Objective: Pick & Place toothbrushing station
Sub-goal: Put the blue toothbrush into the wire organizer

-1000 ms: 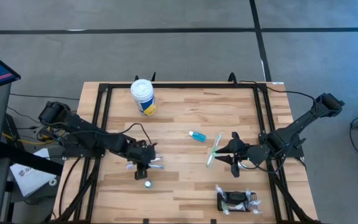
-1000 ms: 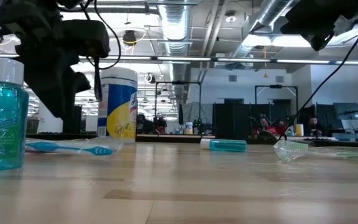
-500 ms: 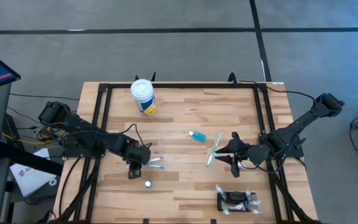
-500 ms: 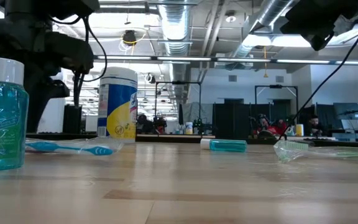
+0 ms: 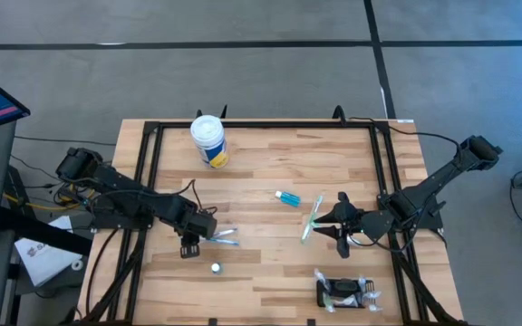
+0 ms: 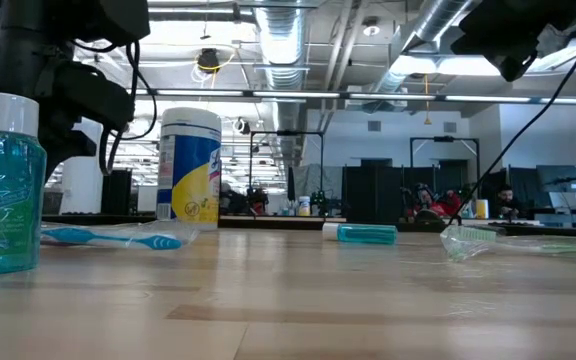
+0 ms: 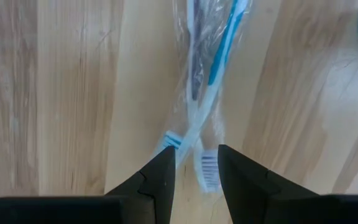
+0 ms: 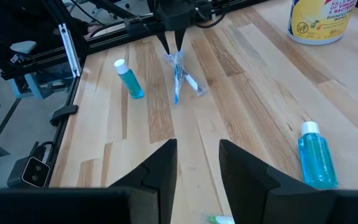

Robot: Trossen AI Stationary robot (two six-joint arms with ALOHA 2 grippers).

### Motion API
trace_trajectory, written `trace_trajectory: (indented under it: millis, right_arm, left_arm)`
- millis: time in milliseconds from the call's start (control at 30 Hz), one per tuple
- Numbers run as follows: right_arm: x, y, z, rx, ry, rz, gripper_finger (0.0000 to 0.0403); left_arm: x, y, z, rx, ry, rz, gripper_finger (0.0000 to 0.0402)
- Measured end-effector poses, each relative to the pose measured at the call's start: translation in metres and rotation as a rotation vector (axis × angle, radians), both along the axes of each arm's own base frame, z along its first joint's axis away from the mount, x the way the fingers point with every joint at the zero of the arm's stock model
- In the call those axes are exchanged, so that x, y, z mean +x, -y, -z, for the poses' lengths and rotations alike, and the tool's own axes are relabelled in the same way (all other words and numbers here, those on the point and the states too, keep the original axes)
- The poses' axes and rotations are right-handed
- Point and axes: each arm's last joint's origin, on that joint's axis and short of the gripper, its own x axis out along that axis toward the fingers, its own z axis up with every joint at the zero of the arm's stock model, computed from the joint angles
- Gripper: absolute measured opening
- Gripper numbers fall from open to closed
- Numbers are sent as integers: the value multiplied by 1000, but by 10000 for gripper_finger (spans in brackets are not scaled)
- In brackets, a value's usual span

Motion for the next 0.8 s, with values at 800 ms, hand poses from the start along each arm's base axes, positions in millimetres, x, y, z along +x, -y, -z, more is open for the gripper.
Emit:
trace_trajectory:
  millis: [800]
  right_arm:
    - [0,0,0,0,0,1,111]
  left_arm:
    - [-9,-3,1,40,-86,0,115]
